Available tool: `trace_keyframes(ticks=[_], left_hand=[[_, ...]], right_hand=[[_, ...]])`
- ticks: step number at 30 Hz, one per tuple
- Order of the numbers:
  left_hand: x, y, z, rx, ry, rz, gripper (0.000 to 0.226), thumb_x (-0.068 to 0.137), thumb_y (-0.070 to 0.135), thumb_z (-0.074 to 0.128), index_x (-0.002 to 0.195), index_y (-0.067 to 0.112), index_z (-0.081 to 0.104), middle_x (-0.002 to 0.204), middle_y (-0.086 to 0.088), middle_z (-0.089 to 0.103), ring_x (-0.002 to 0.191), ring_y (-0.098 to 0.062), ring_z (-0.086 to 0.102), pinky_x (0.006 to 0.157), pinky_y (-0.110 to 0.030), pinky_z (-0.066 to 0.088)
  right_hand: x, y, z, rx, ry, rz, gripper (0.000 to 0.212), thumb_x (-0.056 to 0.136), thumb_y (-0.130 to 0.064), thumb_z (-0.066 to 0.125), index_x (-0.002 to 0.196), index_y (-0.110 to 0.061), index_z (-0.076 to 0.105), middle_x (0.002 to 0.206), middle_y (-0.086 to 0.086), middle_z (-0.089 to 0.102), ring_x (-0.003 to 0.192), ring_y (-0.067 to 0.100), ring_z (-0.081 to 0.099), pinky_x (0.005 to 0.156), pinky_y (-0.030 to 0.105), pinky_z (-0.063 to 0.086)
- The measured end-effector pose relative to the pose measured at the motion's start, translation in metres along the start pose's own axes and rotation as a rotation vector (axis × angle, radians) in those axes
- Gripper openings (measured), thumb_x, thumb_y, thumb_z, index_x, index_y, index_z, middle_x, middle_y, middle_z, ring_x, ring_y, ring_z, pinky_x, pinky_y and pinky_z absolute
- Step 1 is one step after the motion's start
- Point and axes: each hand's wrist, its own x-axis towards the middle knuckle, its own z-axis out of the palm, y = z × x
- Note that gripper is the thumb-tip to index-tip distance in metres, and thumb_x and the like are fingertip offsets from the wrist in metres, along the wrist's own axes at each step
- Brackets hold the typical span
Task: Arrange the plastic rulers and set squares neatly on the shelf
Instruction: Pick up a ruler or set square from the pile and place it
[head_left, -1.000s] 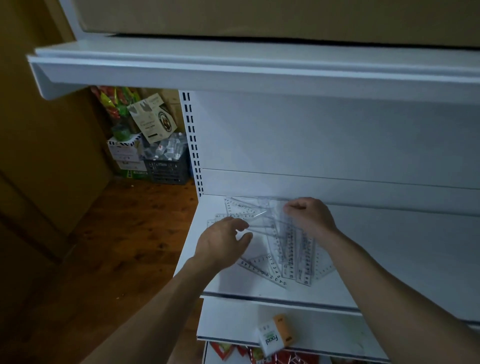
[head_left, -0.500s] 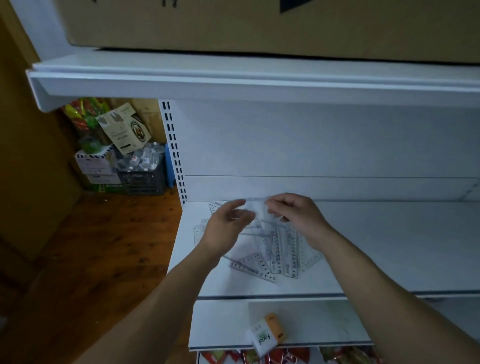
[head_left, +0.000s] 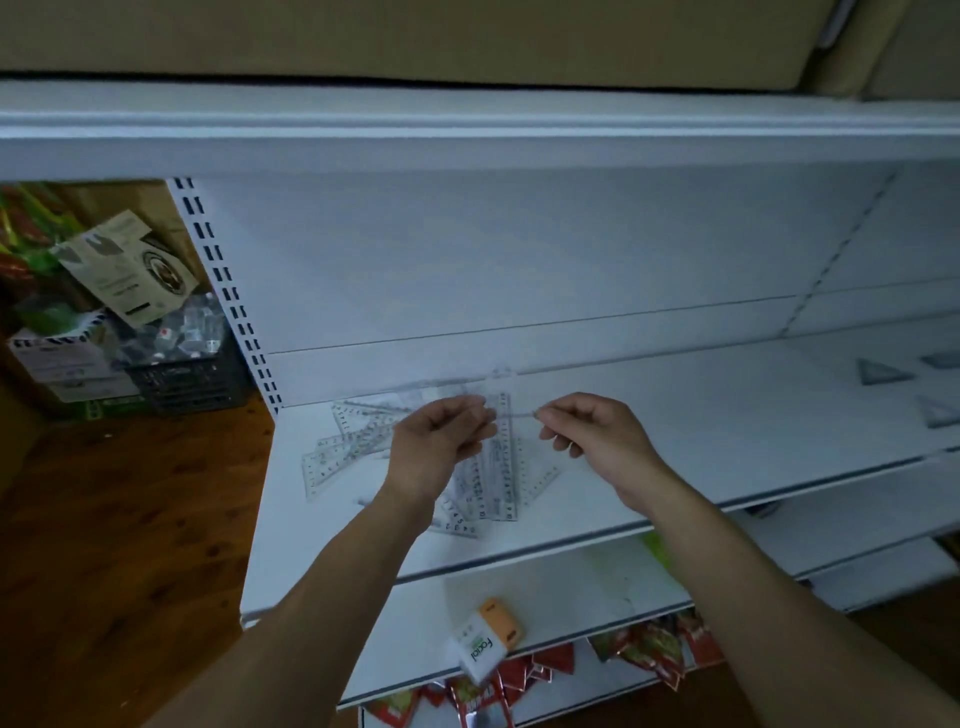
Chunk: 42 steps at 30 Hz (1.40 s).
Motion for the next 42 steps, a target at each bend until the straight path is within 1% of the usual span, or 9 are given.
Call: trace_keyframes(ticks=[6, 17, 25, 28, 31, 34, 36, 38, 42], left_hand=[[0.004, -0.017, 0.07, 0.164, 0.044, 0.092, 0.007, 0.087, 0.007, 0.067, 0.092, 0.009, 0.071, 0.077, -0.002, 0.073, 0.068, -0.011, 0.07, 0.061, -0.018, 0.052], [-0.028, -0.07, 0.279, 0.104, -0.176, 0.006, 0.016, 0.084, 0.007, 0.067, 0.099, 0.002, 0.07, 0.09, -0.011, 0.074, 0.071, -0.013, 0.069, 0.063, -0.018, 0.052], [-0.056, -0.105, 0.433, 0.101, -0.355, -0.049, 0.01, 0.085, 0.004, 0.067, 0.095, 0.003, 0.07, 0.08, -0.008, 0.071, 0.066, -0.014, 0.063, 0.061, -0.021, 0.051], [-0.064, -0.109, 0.475, 0.1, -0.415, -0.047, 0.006, 0.087, -0.002, 0.063, 0.091, -0.001, 0.067, 0.067, -0.011, 0.064, 0.052, -0.013, 0.057, 0.049, -0.021, 0.047], [-0.058, -0.115, 0.51, 0.155, -0.453, -0.051, 0.009, 0.089, 0.001, 0.061, 0.094, -0.005, 0.067, 0.069, -0.017, 0.059, 0.042, -0.013, 0.048, 0.039, -0.018, 0.038], [-0.042, -0.129, 0.541, 0.173, -0.495, -0.075, 0.01, 0.088, 0.012, 0.067, 0.093, 0.005, 0.072, 0.077, -0.022, 0.066, 0.061, -0.03, 0.055, 0.056, -0.035, 0.048], [-0.029, -0.138, 0.564, 0.176, -0.498, -0.09, 0.009, 0.087, 0.014, 0.068, 0.091, 0.008, 0.073, 0.077, -0.015, 0.069, 0.07, -0.031, 0.056, 0.067, -0.046, 0.044], [-0.016, -0.146, 0.589, 0.179, -0.515, -0.075, 0.01, 0.087, 0.014, 0.067, 0.093, 0.008, 0.073, 0.076, -0.008, 0.071, 0.069, -0.027, 0.06, 0.067, -0.045, 0.045], [0.015, -0.157, 0.641, 0.168, -0.539, -0.024, 0.009, 0.088, 0.01, 0.065, 0.094, 0.01, 0.072, 0.083, -0.001, 0.075, 0.07, -0.009, 0.066, 0.073, -0.026, 0.052]], right_hand=[[-0.017, 0.017, -0.055, -0.08, 0.127, -0.031, 0.011, 0.087, -0.019, 0.067, 0.077, -0.018, 0.071, 0.069, -0.003, 0.071, 0.058, 0.003, 0.059, 0.056, 0.012, 0.043], [-0.079, 0.076, -0.256, 0.021, 0.332, 0.043, 0.011, 0.088, -0.015, 0.065, 0.08, -0.013, 0.07, 0.066, -0.003, 0.068, 0.055, 0.002, 0.056, 0.056, 0.016, 0.044], [-0.132, 0.116, -0.399, 0.099, 0.471, 0.079, 0.009, 0.091, -0.013, 0.062, 0.086, -0.008, 0.068, 0.069, -0.001, 0.066, 0.051, -0.001, 0.055, 0.052, 0.013, 0.043], [-0.143, 0.131, -0.436, 0.09, 0.527, 0.085, 0.012, 0.09, -0.016, 0.063, 0.082, -0.01, 0.069, 0.072, 0.0, 0.067, 0.056, 0.0, 0.056, 0.057, 0.016, 0.044], [-0.145, 0.147, -0.467, 0.087, 0.568, 0.122, 0.015, 0.09, -0.022, 0.064, 0.088, -0.008, 0.069, 0.077, 0.001, 0.07, 0.061, 0.003, 0.058, 0.061, 0.021, 0.045], [-0.139, 0.16, -0.495, 0.106, 0.61, 0.148, 0.015, 0.09, -0.022, 0.064, 0.091, -0.008, 0.07, 0.077, 0.0, 0.071, 0.062, 0.004, 0.058, 0.061, 0.021, 0.046], [-0.131, 0.167, -0.515, 0.107, 0.635, 0.161, 0.015, 0.09, -0.021, 0.064, 0.093, -0.008, 0.07, 0.077, 0.0, 0.071, 0.061, 0.003, 0.058, 0.06, 0.02, 0.045], [-0.121, 0.175, -0.538, 0.099, 0.655, 0.172, 0.015, 0.09, -0.021, 0.064, 0.093, -0.008, 0.07, 0.077, 0.0, 0.071, 0.06, 0.002, 0.058, 0.059, 0.019, 0.045], [-0.091, 0.186, -0.587, 0.092, 0.672, 0.182, 0.013, 0.091, -0.018, 0.062, 0.093, -0.008, 0.07, 0.076, 0.0, 0.069, 0.059, 0.001, 0.057, 0.058, 0.017, 0.045]])
